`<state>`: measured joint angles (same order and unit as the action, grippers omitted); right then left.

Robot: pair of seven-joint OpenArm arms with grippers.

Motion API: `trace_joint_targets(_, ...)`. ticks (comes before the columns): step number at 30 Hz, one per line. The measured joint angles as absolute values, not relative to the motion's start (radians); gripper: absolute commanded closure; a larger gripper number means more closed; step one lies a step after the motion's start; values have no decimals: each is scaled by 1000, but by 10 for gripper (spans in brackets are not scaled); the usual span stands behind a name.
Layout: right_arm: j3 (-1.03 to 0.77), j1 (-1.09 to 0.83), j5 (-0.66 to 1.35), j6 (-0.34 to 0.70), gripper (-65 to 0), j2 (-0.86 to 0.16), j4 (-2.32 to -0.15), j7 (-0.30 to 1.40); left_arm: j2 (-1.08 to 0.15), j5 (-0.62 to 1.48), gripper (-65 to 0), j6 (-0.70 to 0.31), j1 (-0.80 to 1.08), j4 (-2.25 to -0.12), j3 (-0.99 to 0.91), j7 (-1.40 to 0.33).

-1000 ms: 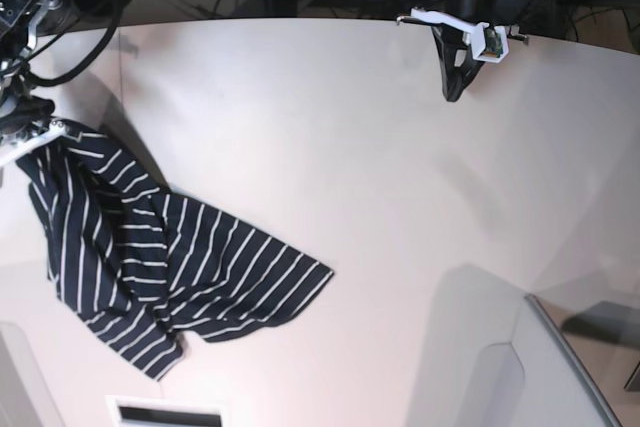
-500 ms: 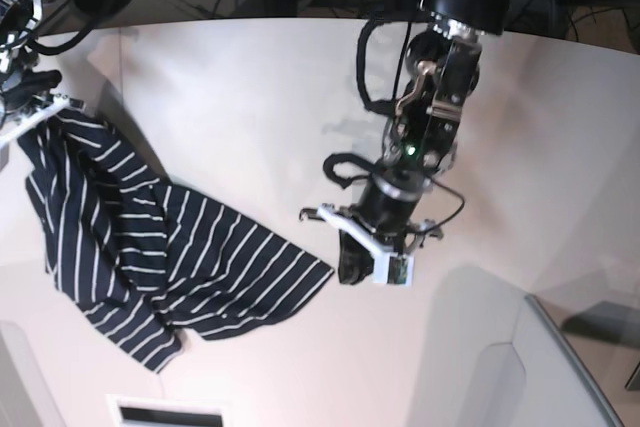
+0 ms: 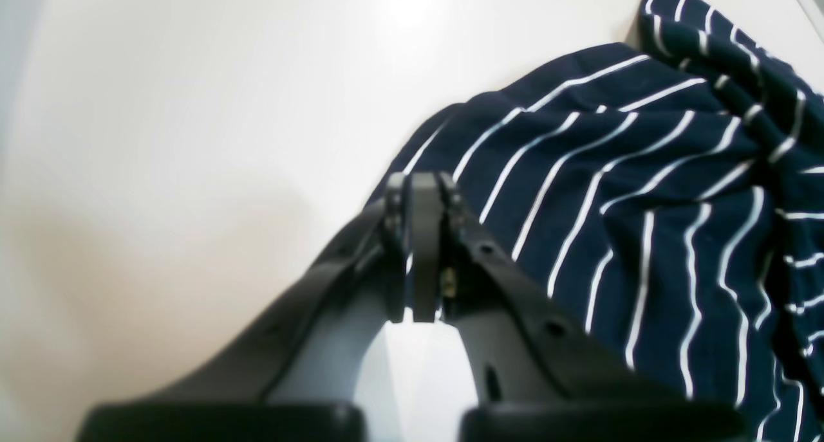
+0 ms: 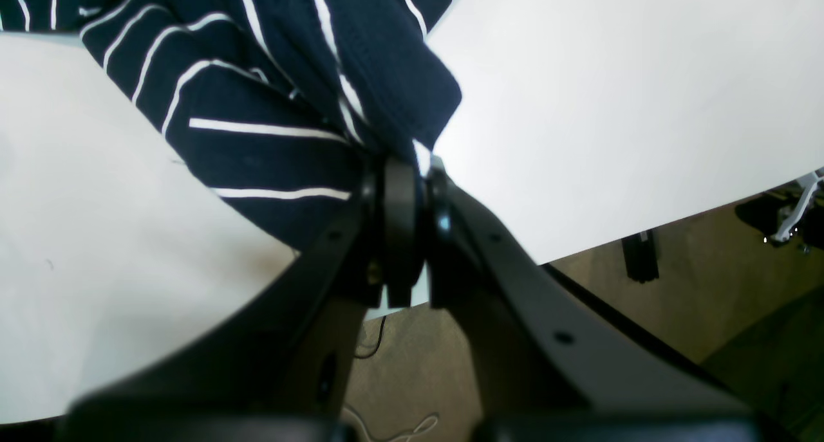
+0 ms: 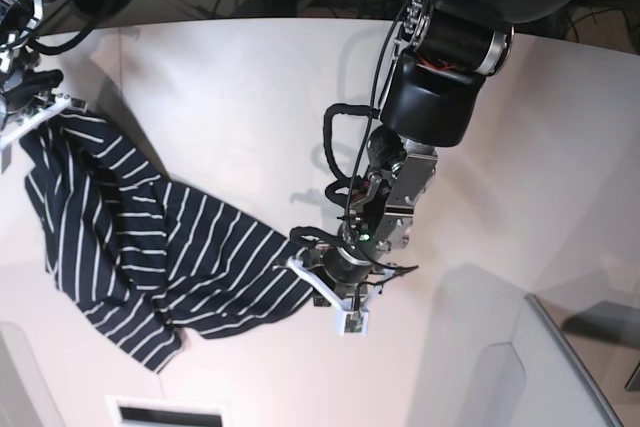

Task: Layout the t-shirt on the table in an organized manner, then fold the t-shirt properly
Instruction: 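Reach the left gripper to the shirt's loose edge and grasp it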

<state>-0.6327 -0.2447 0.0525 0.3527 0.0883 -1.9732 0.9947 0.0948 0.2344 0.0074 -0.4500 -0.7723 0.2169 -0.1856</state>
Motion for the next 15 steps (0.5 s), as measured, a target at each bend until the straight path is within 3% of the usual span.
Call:
trace_joint_targets(8, -637, -245, 52, 353, -14, 88, -1973, 996, 141, 235, 0, 7, -580, -363, 216, 12)
trace_joint_targets(15, -631, -275, 53, 353, -14, 88, -1973, 997, 139, 233, 0, 7, -582, -320, 216, 59)
